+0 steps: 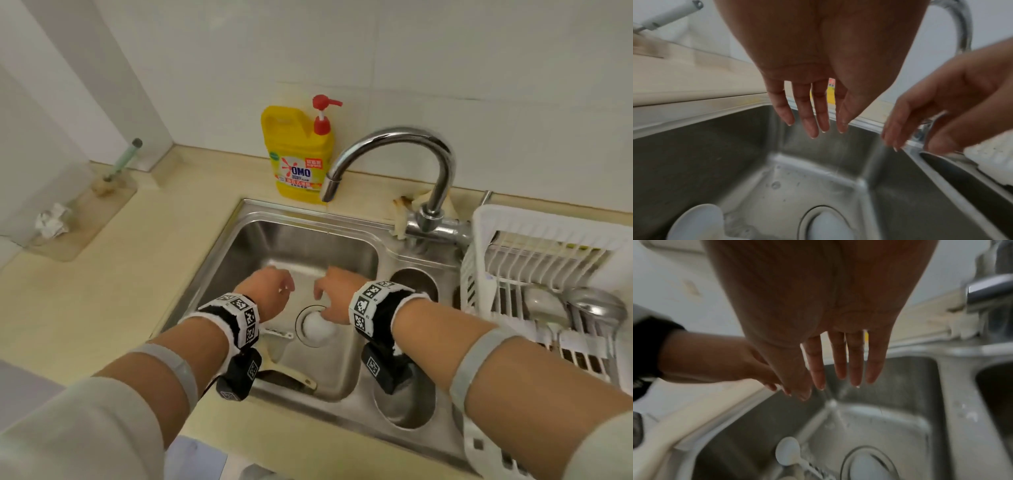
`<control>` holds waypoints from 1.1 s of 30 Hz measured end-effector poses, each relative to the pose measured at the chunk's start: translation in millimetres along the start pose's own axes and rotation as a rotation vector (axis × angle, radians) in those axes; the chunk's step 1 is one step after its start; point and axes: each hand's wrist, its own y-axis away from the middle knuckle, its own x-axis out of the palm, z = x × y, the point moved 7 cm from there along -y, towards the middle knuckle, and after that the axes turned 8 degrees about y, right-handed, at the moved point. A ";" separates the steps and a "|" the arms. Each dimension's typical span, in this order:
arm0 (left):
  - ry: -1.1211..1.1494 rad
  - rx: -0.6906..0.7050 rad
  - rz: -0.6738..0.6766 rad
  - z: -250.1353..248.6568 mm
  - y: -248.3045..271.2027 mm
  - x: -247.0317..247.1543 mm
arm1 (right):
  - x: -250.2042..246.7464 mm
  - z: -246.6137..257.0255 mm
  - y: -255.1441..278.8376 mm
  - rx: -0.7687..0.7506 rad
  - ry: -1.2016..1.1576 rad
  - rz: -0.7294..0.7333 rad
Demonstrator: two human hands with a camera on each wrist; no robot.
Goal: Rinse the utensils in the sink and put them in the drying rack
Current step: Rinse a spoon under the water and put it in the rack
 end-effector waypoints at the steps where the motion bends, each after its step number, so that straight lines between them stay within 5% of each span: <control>1: -0.005 -0.001 0.012 14.1 -4.6 -3.0 | 13.7 2.2 -16.8 0.021 -0.016 0.041; 7: -0.062 -0.003 0.079 80.0 -33.9 -8.6 | 97.1 19.2 -102.4 0.107 -0.075 0.291; 15: -0.157 0.130 0.020 115.1 -59.6 -20.6 | 168.4 67.3 -199.6 0.006 -0.071 0.295; 21: -0.053 0.127 0.004 123.0 -66.9 -24.4 | 185.1 83.5 -207.3 0.010 0.023 0.371; 24: 0.024 0.101 0.062 121.9 -71.4 -23.7 | 162.7 71.2 -194.9 0.049 -0.090 0.318; 33: 0.089 0.126 0.225 87.2 -101.4 -19.4 | 50.8 -20.6 -108.9 0.487 -0.667 -0.157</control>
